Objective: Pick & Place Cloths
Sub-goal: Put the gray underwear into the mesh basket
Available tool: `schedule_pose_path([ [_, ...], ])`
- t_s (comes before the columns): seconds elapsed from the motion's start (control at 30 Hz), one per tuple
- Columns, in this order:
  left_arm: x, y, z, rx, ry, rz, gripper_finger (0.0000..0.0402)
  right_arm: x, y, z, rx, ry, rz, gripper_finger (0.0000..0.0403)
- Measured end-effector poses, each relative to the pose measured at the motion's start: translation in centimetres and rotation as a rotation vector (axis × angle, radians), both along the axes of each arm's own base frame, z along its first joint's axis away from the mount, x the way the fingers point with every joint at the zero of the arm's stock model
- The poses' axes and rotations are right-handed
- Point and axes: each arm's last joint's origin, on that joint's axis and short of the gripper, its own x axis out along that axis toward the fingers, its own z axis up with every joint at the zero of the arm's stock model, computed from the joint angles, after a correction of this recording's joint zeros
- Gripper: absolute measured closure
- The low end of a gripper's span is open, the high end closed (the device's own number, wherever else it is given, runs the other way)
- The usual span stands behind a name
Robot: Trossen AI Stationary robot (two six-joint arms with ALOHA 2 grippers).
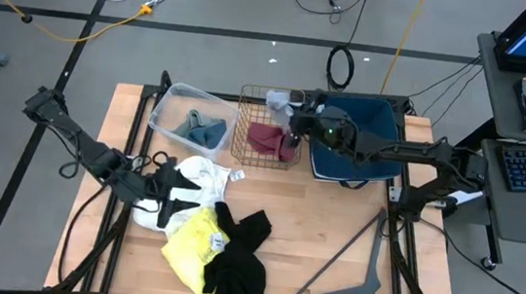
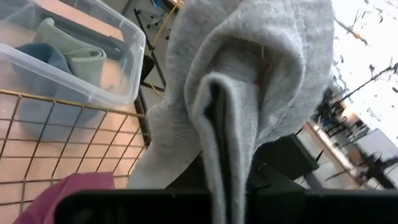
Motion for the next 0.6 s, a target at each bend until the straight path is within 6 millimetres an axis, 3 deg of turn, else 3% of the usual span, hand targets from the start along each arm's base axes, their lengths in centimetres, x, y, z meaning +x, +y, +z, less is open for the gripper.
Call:
schedule_pose_path([
  [0.23, 0.2, 0.2, 0.1, 0.030, -0.011, -0.015, 0.0167, -0.6, -1.6, -0.3, 0.081, -0.026, -0.025, 0.0399],
  [0.6, 0.8, 1.1, 0.2, 0.008, 0.003, -0.046, 0.0167, -0.7, -1.6, -0.7, 0.118, 0.000, -0.013, 0.0399],
])
